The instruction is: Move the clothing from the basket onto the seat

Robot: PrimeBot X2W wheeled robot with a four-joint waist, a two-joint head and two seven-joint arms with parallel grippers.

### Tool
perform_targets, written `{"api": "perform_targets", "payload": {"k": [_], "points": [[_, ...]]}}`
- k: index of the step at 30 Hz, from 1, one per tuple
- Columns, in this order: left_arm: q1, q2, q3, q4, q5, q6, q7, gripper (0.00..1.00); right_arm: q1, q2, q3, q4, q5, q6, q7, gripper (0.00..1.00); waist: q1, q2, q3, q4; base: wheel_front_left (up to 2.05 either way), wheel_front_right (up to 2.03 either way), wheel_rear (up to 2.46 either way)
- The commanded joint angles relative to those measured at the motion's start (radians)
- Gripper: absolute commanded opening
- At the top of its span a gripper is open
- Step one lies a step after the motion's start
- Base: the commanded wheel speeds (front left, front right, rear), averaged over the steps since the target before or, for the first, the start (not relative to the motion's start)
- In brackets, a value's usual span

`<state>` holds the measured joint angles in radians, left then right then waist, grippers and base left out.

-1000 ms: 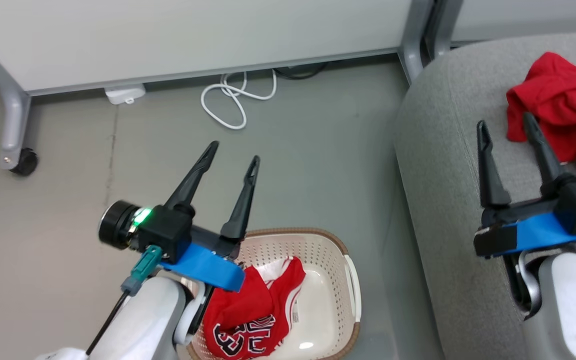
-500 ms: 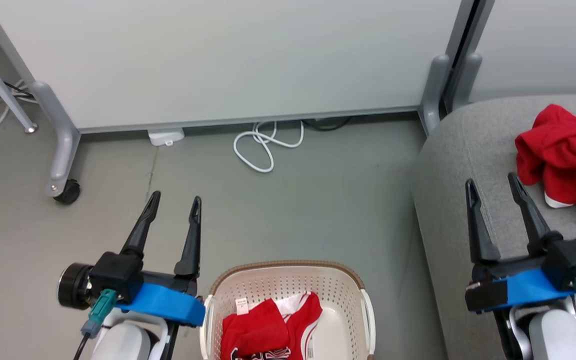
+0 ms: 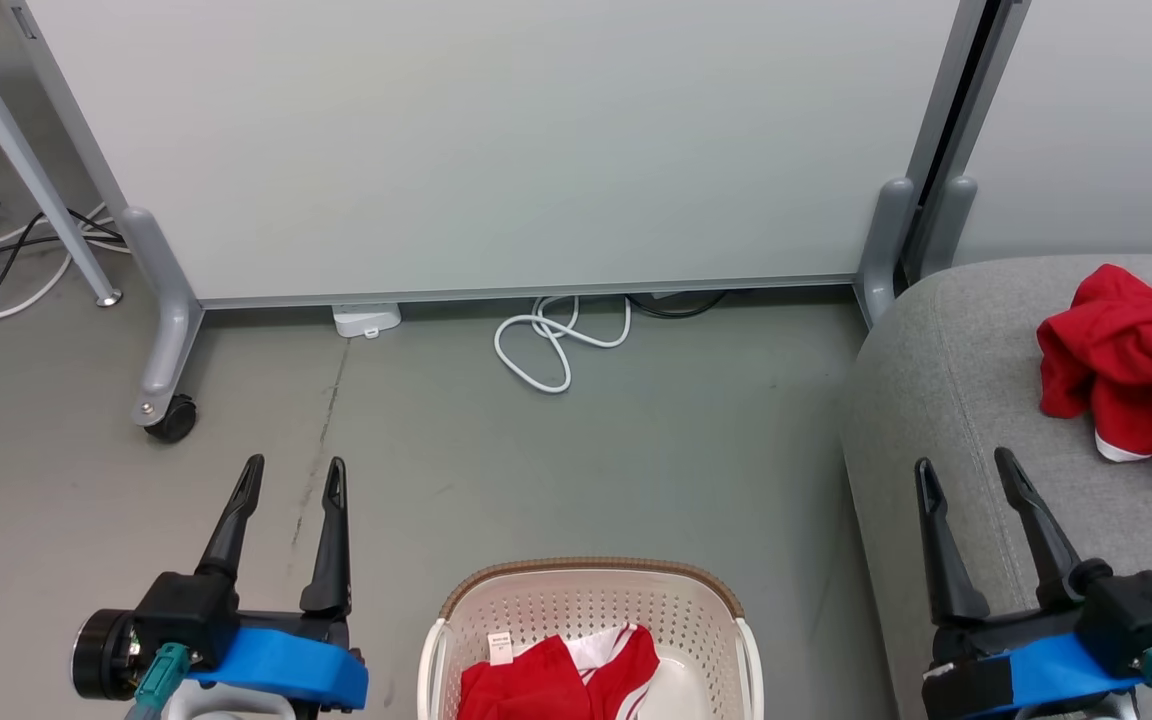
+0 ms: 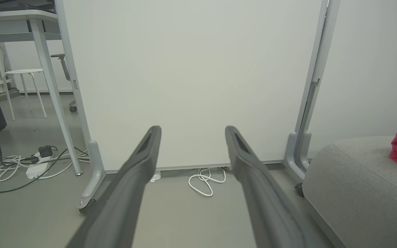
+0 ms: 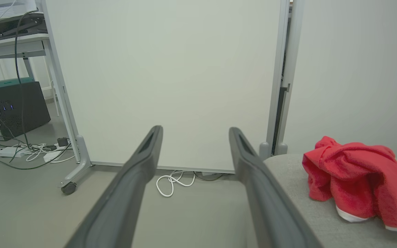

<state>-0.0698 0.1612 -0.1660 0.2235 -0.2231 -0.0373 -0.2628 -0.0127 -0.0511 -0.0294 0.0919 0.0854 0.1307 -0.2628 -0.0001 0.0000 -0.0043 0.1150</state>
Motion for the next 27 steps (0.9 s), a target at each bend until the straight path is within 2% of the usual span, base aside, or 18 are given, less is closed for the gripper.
{"api": "perform_targets", "payload": {"k": [1,27], "points": [[0.011,-0.003,0.014,-0.004,0.008,-0.007,-0.003,1.0,0.022,0.001,0.006,-0.002,0.008,0.0,-0.003,1.0,0.0001,0.0,-0.003,0.003,0.0,0.0,0.0],[0.019,-0.054,0.08,0.014,0.068,-0.059,-0.003,1.0,0.028,0.001,0.009,0.009,0.014,0.0,-0.003,1.0,0.0001,0.0,-0.008,0.001,0.0,0.0,0.0]]}}
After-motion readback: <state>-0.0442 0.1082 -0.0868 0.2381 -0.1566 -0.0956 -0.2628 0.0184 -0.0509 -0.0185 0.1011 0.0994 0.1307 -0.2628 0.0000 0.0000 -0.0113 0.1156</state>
